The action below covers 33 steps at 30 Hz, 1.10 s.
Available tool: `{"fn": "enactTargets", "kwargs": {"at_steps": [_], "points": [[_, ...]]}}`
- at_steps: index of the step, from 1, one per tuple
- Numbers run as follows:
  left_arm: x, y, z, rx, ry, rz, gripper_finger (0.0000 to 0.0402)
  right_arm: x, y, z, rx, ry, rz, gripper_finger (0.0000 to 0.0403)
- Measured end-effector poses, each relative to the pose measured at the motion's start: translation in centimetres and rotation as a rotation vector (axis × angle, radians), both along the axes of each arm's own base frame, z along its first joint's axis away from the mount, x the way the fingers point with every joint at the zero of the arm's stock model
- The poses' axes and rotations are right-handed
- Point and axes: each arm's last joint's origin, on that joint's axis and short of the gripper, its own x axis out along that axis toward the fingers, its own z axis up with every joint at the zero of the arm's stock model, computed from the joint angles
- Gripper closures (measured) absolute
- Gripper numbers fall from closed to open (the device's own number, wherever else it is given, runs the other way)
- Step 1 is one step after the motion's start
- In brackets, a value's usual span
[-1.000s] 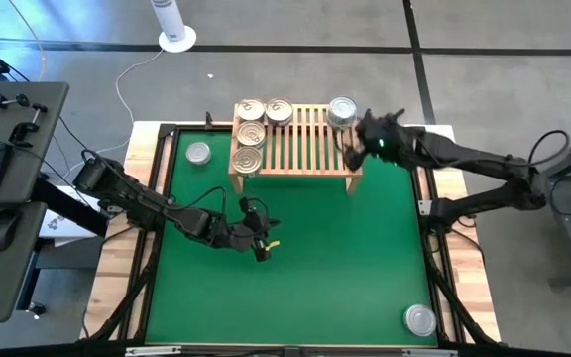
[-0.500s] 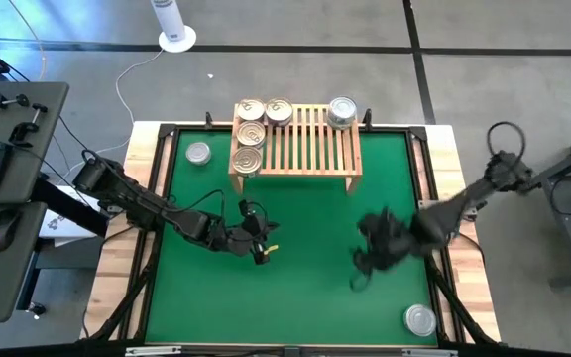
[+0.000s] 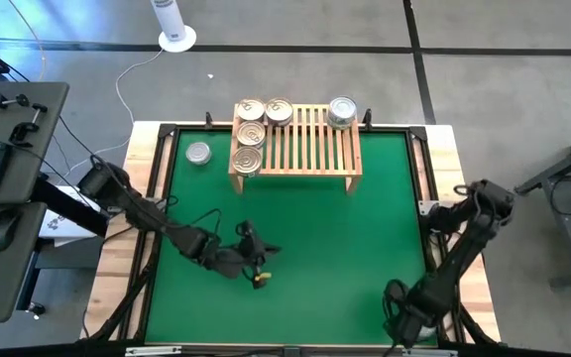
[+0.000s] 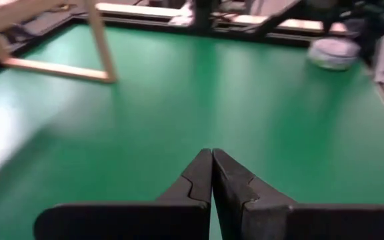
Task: Stack canned seafood by type on shelf
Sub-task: Move the bottom green tuna can to the center of the table
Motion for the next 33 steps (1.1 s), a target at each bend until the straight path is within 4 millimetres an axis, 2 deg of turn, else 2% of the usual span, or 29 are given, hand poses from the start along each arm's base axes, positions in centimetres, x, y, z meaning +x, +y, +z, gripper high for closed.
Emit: {"fn": "enactTargets", "kwargs": {"at_steps": [4, 11, 15, 19, 23, 25, 31, 33], "points": [[0.4, -1.6, -1.1, -0.03, -0.051, -0.034, 0.0401, -0.6, 1.1, -1.1, -0.032, 0.007, -0.023, 0.0058], [1.3, -2.1, -2.9, -0.052, -0.086, -0.038, 0.0402, 0.7, 2.1, -2.3, -0.044, -0.168, -0.043, 0.0058], [1.6, -1.9, -3.4, -0.027, -0.069, -0.044, 0.0402, 2.7, 1.4, -2.4, -0.103, -0.353, -0.073, 0.0058], [1.8, -1.7, -3.4, -0.005, -0.065, -0.054, 0.0401, 5.9, 0.0, -2.2, -0.206, -0.619, -0.046, 0.0058], [1.9, -1.5, -3.4, 0.01, -0.062, -0.057, 0.0402, 9.2, -1.1, -1.8, -0.354, -0.905, 0.092, 0.0058], [1.9, -1.4, -3.4, 0.014, -0.061, -0.057, 0.0401, 10.1, -1.5, -1.0, -0.42, -0.997, 0.171, 0.0058], [1.7, -1.6, -3.6, -0.024, -0.038, -0.075, 0.0402, 10.1, -2.2, -0.7, -0.58, -1.003, 0.356, 0.0058], [1.5, -1.6, -4.0, -0.054, 0.004, -0.081, 0.0402, 9.9, -2.4, -1.5, -0.591, -0.991, 0.394, 0.0058]]}}
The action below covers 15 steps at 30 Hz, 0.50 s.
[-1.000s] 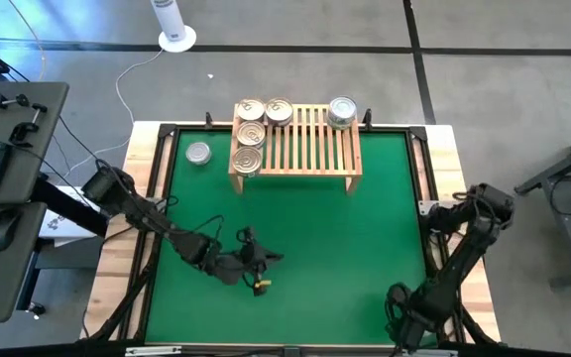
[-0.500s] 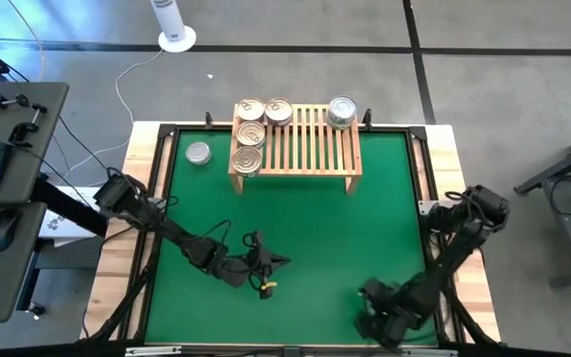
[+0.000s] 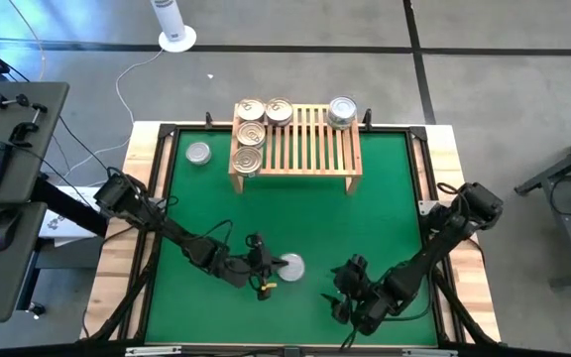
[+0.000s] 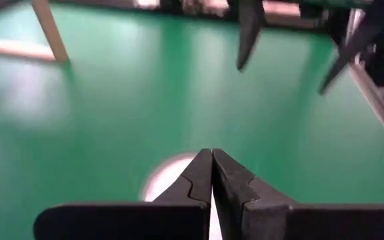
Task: Stack canned seafood by type on shelf
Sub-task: Move the bottom green tuna can to the center of the table, then put the center green tuna can on the shelf aligned with the other green tuna can
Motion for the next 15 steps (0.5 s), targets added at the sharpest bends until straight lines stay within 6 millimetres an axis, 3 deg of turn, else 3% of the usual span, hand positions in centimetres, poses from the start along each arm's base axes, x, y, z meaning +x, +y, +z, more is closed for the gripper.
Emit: {"fn": "enactTargets", "kwargs": {"at_steps": [8, 15], "points": [[-1.9, 0.1, -2.4, -0.104, 0.263, 0.068, 0.0402, -0.3, -2.4, -6.0, -0.043, -0.099, 0.069, 0.0058], [-3.0, -0.5, -2.7, -0.199, 0.303, 0.15, 0.0402, 2.3, -5.0, -9.3, -0.099, -0.211, 0.158, 0.0058]]}}
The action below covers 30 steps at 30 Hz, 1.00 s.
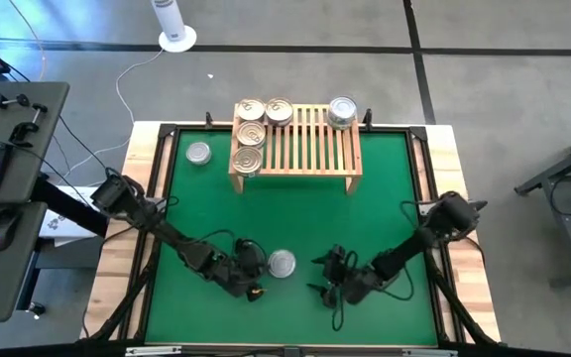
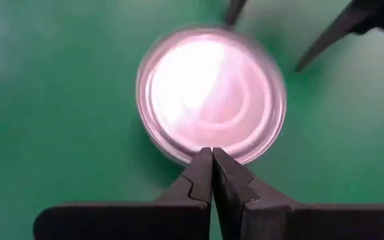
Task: Stack canned seafood by type on shelf
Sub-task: Put the center green tuna can on the shelf aligned with the other green tuna can
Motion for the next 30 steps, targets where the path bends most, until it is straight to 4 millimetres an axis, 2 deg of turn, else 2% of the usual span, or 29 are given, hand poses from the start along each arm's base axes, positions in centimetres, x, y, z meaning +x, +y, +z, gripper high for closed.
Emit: {"fn": "enactTargets", "kwargs": {"at_steps": [5, 7, 14, 20, 25, 30], "points": [[-0.6, 0.1, -0.6, -0.023, 0.058, 0.01, 0.0402, 2.4, -1.2, -0.9, -0.036, -0.007, 0.02, 0.0058], [-0.5, 0.0, 0.2, -0.052, 0.026, 0.015, 0.0402, 3.0, -1.4, -1.0, -0.036, -0.007, 0.017, 0.0058], [-0.5, 0.0, 2.0, -0.04, -0.035, -0.005, 0.0401, 4.1, -1.5, -0.6, -0.068, -0.016, 0.038, 0.0058], [-0.7, 0.1, 1.8, -0.018, -0.01, -0.008, 0.0401, 5.2, -1.7, 0.1, -0.135, -0.01, 0.055, 0.0058], [-1.8, 0.6, 1.6, -0.015, 0.087, 0.045, 0.0402, 5.8, -2.2, 0.2, -0.21, 0.07, 0.064, 0.0058], [-3.4, 2.7, 0.5, 0.056, 0.256, 0.201, 0.0402, 6.5, -3.2, 0.3, -0.203, 0.091, 0.046, 0.0058]]}}
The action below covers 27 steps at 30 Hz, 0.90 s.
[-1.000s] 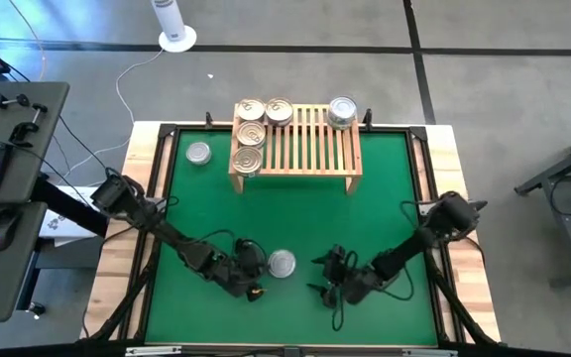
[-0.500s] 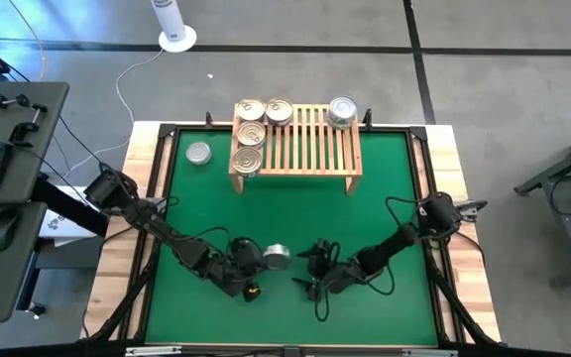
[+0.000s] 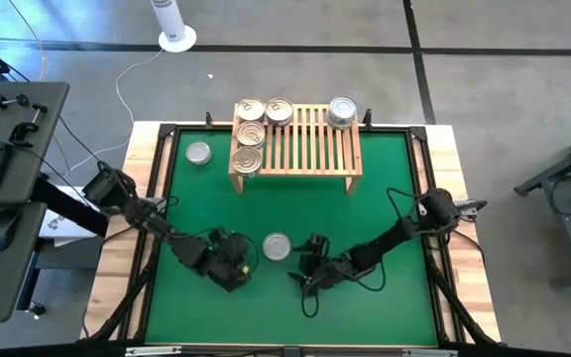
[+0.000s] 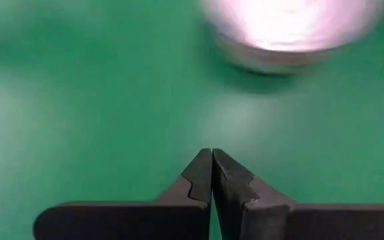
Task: Stack canned seafood by type on shelf
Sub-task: Put the center green tuna can on the shelf aligned with the other green tuna can
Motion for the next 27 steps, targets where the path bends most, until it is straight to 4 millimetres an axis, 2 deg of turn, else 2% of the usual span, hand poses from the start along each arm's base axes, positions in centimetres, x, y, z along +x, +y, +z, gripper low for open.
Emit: {"fn": "enactTargets", "kwargs": {"at_steps": [4, 11, 14, 21, 27], "points": [[-0.4, 2.1, -1.7, 0.06, -0.042, 0.038, 0.0402, 0.8, -2.0, -0.1, 0.054, 0.008, -0.046, 0.0058], [0.3, 4.8, -3.4, 0.058, -0.274, -0.038, 0.0402, 1.8, -4.0, 0.1, 0.049, -0.002, 0.013, 0.0058], [0.9, 5.3, -3.2, 0.039, -0.369, -0.067, 0.0402, 2.1, -4.6, 0.3, 0.031, -0.026, 0.016, 0.0058], [1.3, 5.8, -3.6, 0.035, -0.369, -0.08, 0.0402, 2.7, -5.6, 0.1, 0.084, -0.047, 0.03, 0.0057], [1.4, 5.8, -4.6, 0.042, -0.364, -0.068, 0.0402, 3.3, -6.0, -1.9, 0.176, -0.104, 0.026, 0.0054]]}}
